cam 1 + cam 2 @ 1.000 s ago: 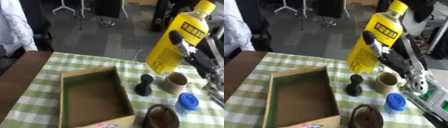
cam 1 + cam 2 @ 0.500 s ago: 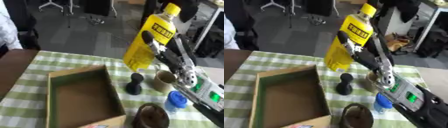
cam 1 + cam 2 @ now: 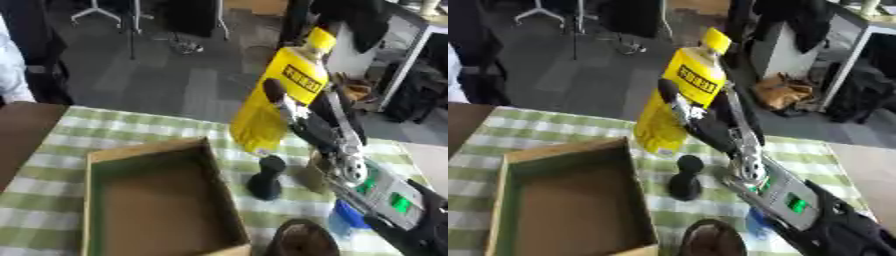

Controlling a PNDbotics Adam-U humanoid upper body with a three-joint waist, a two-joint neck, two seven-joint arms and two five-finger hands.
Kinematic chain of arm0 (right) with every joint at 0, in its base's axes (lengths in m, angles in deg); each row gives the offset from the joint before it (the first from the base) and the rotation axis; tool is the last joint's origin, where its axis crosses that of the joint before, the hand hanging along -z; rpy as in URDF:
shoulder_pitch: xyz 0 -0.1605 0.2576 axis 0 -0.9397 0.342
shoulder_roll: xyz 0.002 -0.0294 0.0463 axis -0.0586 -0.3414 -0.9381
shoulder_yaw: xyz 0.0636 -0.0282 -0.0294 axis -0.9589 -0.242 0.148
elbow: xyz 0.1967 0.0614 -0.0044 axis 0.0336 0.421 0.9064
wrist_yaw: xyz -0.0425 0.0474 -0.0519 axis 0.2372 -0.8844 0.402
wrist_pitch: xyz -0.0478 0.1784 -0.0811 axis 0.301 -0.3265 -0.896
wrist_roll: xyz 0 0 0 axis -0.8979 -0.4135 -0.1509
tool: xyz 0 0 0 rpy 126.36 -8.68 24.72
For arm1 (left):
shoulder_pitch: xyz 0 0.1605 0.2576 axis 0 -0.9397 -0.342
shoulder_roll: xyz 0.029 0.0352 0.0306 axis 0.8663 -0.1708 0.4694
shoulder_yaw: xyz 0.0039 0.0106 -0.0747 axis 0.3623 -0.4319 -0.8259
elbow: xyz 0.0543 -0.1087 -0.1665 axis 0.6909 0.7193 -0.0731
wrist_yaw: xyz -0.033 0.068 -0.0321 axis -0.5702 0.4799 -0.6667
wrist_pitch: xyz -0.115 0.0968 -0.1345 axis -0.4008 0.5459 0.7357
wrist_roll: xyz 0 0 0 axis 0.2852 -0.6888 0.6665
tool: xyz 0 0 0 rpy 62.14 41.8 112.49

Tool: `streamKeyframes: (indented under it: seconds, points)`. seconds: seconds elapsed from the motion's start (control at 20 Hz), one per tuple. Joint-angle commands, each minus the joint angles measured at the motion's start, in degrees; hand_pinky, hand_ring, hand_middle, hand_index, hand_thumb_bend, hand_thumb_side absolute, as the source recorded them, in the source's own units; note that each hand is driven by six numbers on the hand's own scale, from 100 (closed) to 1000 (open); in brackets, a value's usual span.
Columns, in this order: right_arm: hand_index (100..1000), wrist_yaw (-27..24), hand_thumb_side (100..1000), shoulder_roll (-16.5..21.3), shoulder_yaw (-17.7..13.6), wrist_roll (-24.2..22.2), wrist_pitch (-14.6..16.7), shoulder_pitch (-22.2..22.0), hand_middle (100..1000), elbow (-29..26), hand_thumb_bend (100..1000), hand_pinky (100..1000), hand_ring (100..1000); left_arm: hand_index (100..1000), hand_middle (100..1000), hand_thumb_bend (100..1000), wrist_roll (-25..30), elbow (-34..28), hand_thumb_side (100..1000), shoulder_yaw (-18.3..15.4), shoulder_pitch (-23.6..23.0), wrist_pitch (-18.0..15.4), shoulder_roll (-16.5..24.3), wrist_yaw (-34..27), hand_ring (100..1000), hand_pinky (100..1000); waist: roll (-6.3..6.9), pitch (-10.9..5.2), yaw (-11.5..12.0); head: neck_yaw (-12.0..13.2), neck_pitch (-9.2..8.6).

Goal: Pick up objects on the table and place them in the box.

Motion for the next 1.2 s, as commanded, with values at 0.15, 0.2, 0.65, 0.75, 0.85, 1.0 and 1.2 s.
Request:
streamKeyframes:
  seconds: [0.15, 0.2, 0.65, 0.75, 0.85, 1.0, 1.2]
  points:
    - [565, 1.22, 515, 2.70, -1.20, 0.05, 0.76, 0.60, 325, 0.13, 151, 321, 202, 720, 822, 100, 0.54, -1.09, 1000, 0.25, 1.65, 0.08, 0.22, -0.45, 885, 831, 0.10, -0.56, 0.94, -3.04, -0.89]
    - [565, 1.39, 515, 2.69, -1.17, 0.00, 0.85, 0.65, 325, 0.19, 151, 321, 202, 720, 822, 100, 0.60, -1.09, 1000, 0.30, 1.77, 0.05, 0.07, -0.50, 885, 831, 0.05, -0.49, 1.12, -3.48, -0.79]
    - [548, 2.11, 500, 2.39, -0.89, 0.38, 0.41, 1.12, 318, 1.49, 235, 299, 184, 721, 821, 100, 0.64, -1.09, 1000, 0.23, 2.04, -1.00, -2.28, -0.55, 885, 831, -0.03, -0.54, 2.10, -9.24, 0.38]
    - [540, 2.40, 492, 2.20, -0.70, 1.10, -0.34, 1.54, 310, 1.63, 277, 288, 176, 721, 821, 100, 0.58, -1.09, 1000, 0.23, 1.90, -1.22, -2.55, -0.52, 885, 831, -0.10, -0.57, 2.12, -9.59, 0.42]
    - [541, 2.40, 488, 1.72, -0.21, 1.76, -1.27, 2.41, 311, 1.80, 281, 289, 177, 721, 821, 100, 0.54, -1.09, 1000, 0.31, 1.69, -1.35, -2.65, -0.60, 885, 830, -0.30, -0.54, 2.09, -9.73, 0.32]
    - [541, 2.29, 484, 0.85, 0.74, 1.74, -2.21, 3.72, 311, 2.27, 285, 289, 177, 721, 821, 100, 0.54, -1.09, 1000, 0.37, 1.53, -1.46, -2.69, -0.72, 885, 830, -0.48, -0.55, 2.09, -9.70, 0.15]
    - [531, 9.47, 560, 0.88, 1.44, -0.21, -1.89, 4.70, 305, 0.94, 206, 286, 172, 721, 822, 100, 0.32, -1.09, 1000, 0.21, 1.46, -1.46, -2.48, -0.57, 886, 830, -0.68, -0.51, 1.91, -9.23, 0.43]
